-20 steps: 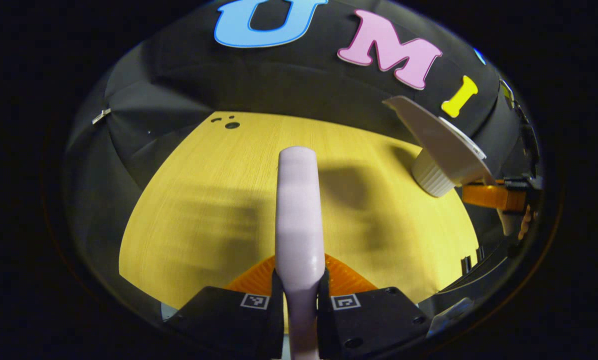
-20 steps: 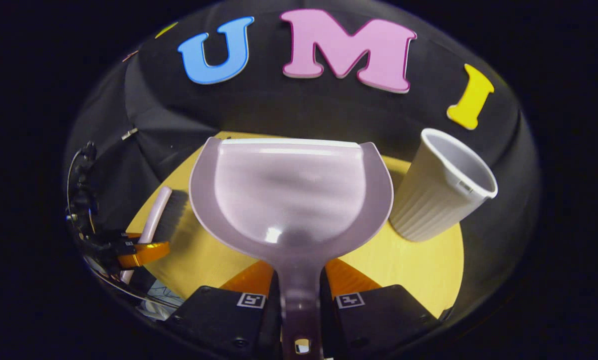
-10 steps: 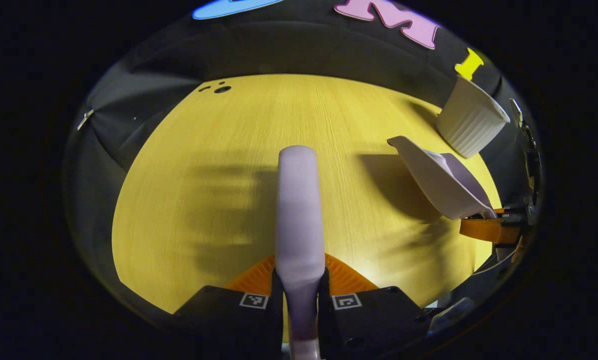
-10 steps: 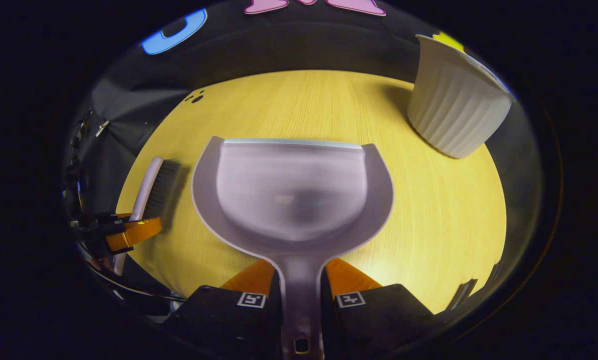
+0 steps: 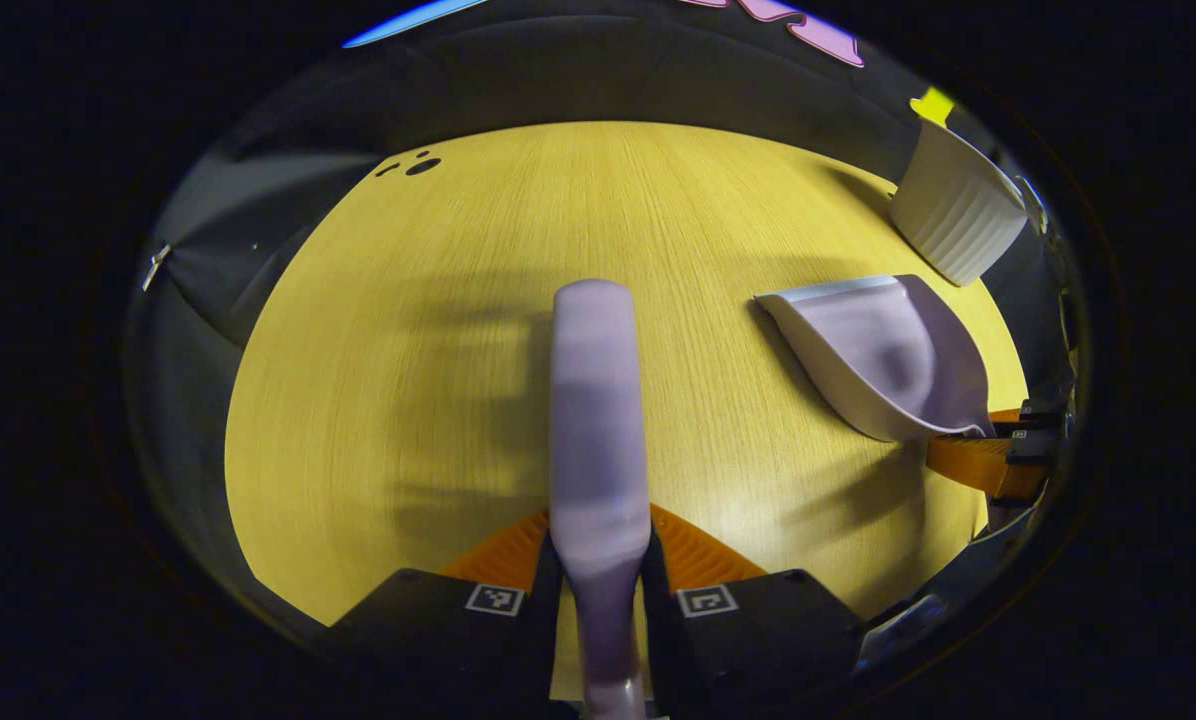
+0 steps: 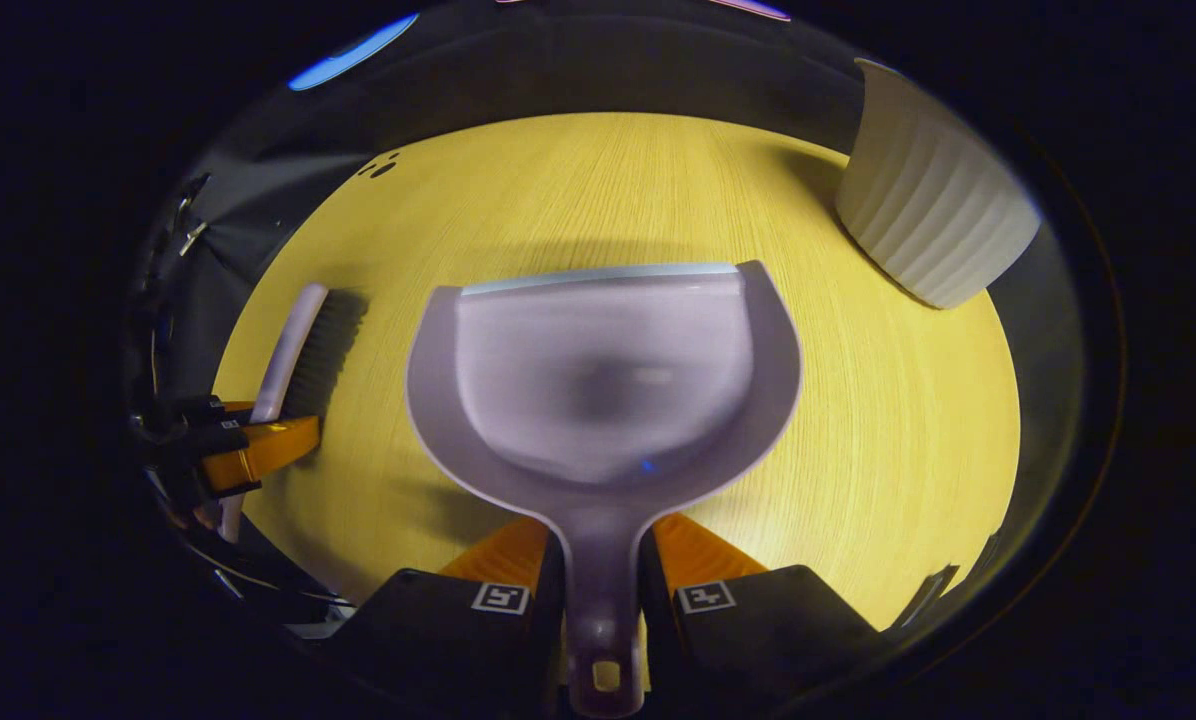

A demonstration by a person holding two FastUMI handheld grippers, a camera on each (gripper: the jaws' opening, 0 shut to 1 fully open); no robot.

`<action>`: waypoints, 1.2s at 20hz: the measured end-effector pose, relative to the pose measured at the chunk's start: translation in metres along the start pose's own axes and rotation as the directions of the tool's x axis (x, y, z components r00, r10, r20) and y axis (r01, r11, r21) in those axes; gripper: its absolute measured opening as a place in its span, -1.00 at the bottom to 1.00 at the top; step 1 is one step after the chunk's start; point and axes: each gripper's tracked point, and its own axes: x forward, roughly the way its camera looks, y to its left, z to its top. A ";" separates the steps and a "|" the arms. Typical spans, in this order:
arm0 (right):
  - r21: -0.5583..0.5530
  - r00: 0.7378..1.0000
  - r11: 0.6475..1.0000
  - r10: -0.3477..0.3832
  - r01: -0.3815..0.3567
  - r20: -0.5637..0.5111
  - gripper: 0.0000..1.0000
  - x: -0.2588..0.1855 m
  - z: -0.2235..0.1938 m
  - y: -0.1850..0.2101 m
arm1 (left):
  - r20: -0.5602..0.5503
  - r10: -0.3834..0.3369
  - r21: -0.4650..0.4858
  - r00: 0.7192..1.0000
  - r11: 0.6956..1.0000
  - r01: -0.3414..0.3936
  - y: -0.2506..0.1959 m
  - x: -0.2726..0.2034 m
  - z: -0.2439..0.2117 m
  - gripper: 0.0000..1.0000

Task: Pick up the small broom and dustpan from the desktop, sweep the trash into the dustpan with the broom, and then empty the trash into the garbage bin.

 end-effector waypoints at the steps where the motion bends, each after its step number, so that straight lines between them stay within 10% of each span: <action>1: 0.006 1.000 1.000 0.019 -0.019 0.008 -0.09 0.000 0.001 0.003 | 0.021 -0.012 -0.010 1.000 1.000 0.012 -0.002 -0.004 0.003 0.13; 2: 0.004 0.999 1.000 0.027 -0.027 0.017 -0.10 -0.004 0.003 0.005 | 0.045 -0.024 -0.020 0.999 0.999 0.025 -0.004 -0.009 0.007 0.41; 4: 0.005 0.998 1.000 0.030 -0.030 0.050 0.61 -0.014 0.007 0.004 | 0.085 -0.015 -0.028 0.996 0.999 0.018 -0.004 -0.023 0.014 0.96; 5: 0.009 0.997 1.000 0.024 -0.025 0.078 0.96 -0.021 0.011 0.004 | 0.116 -0.004 -0.029 0.993 1.000 0.007 -0.002 -0.032 0.017 0.94; 11: -0.012 0.913 1.000 -0.005 0.011 0.409 0.99 -0.105 0.069 0.007 | 0.426 0.007 -0.080 0.904 0.996 0.031 -0.017 -0.135 0.054 0.93; 18: -0.107 0.693 0.994 0.082 -0.008 0.717 0.99 -0.228 0.104 0.037 | 0.752 0.078 -0.102 0.654 0.995 -0.002 -0.031 -0.287 0.072 0.92; 24: -0.140 0.661 0.989 0.138 -0.050 0.738 0.98 -0.274 0.066 0.061 | 0.771 0.102 -0.131 0.628 0.991 -0.001 -0.057 -0.336 0.012 0.91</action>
